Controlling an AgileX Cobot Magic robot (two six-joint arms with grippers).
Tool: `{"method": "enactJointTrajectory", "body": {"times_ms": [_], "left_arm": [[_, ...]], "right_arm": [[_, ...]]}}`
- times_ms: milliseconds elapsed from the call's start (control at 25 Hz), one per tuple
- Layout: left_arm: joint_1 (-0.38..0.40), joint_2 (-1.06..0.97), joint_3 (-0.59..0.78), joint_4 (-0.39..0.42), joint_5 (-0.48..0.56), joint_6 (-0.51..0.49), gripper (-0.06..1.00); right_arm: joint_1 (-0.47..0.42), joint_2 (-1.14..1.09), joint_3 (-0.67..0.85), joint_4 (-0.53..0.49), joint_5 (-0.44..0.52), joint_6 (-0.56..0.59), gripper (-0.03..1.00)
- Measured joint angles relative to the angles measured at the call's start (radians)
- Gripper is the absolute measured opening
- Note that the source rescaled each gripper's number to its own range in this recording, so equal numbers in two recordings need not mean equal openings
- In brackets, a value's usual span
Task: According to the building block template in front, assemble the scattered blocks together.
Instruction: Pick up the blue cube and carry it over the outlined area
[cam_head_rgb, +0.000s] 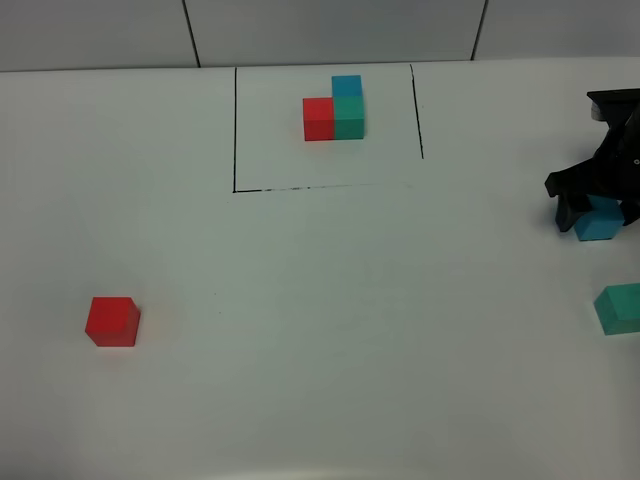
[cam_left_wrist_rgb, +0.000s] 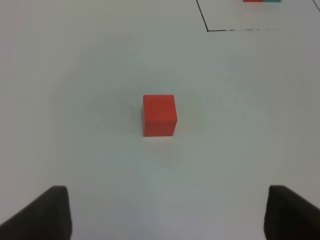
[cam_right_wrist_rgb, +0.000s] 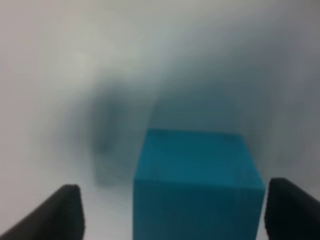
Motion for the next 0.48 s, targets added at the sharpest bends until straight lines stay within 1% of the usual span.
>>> {"method": "enactJointTrajectory", "body": {"times_ms": [40, 80, 120, 160, 280, 480], "left_arm": [[0.0, 0.0, 0.0, 0.0, 0.0, 0.0, 0.88], [0.0, 0.0, 0.0, 0.0, 0.0, 0.0, 0.88], [0.0, 0.0, 0.0, 0.0, 0.0, 0.0, 0.88], [0.0, 0.0, 0.0, 0.0, 0.0, 0.0, 0.88], [0.0, 0.0, 0.0, 0.0, 0.0, 0.0, 0.88], [0.0, 0.0, 0.0, 0.0, 0.0, 0.0, 0.88]], "right_arm": [[0.0, 0.0, 0.0, 0.0, 0.001, 0.0, 0.4], [0.0, 0.0, 0.0, 0.0, 0.002, 0.0, 0.23], [0.0, 0.0, 0.0, -0.002, 0.004, 0.0, 0.08], [0.0, 0.0, 0.0, -0.002, 0.009, 0.0, 0.0], [-0.001, 0.0, -0.002, -0.002, 0.026, -0.01, 0.0], [0.011, -0.019, -0.042, 0.001, 0.085, -0.033, 0.0]]}}
